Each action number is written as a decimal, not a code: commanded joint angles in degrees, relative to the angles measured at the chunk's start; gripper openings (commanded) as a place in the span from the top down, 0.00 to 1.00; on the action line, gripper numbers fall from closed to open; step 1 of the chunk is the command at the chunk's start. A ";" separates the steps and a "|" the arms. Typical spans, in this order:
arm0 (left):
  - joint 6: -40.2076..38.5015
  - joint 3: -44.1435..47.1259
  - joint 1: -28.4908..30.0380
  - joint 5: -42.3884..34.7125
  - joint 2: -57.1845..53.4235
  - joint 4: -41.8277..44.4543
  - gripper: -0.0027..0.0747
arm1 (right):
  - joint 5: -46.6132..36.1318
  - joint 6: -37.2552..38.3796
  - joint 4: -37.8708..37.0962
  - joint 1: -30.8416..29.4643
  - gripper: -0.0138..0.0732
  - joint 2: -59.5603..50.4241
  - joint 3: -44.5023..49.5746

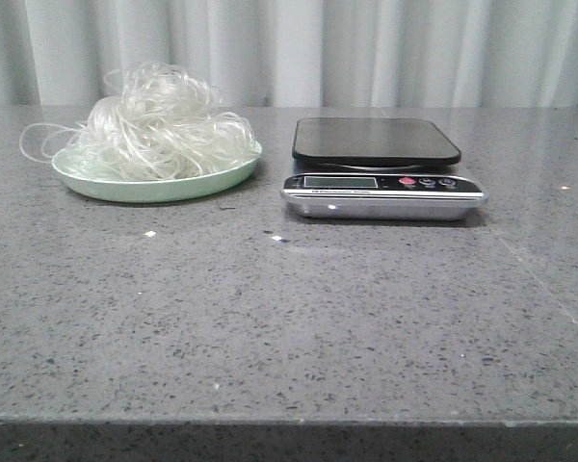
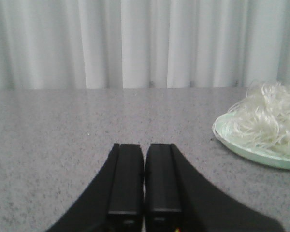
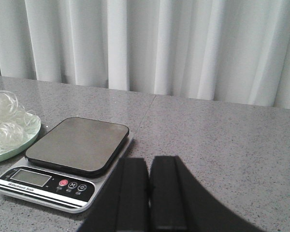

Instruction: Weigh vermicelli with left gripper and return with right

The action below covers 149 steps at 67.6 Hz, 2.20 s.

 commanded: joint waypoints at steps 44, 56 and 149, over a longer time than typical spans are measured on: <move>-4.52 2.87 -0.63 -1.62 -2.35 -0.31 0.79 | -4.79 -0.29 -0.47 -0.26 0.67 0.42 -1.67; -4.52 2.87 -0.63 -1.73 -2.35 -0.31 0.79 | -4.79 -0.29 -0.47 -0.26 0.67 0.42 -1.67; -4.52 2.87 -0.63 -1.73 -2.35 -0.31 0.79 | -5.05 -0.31 -0.30 -9.90 0.67 -5.71 7.07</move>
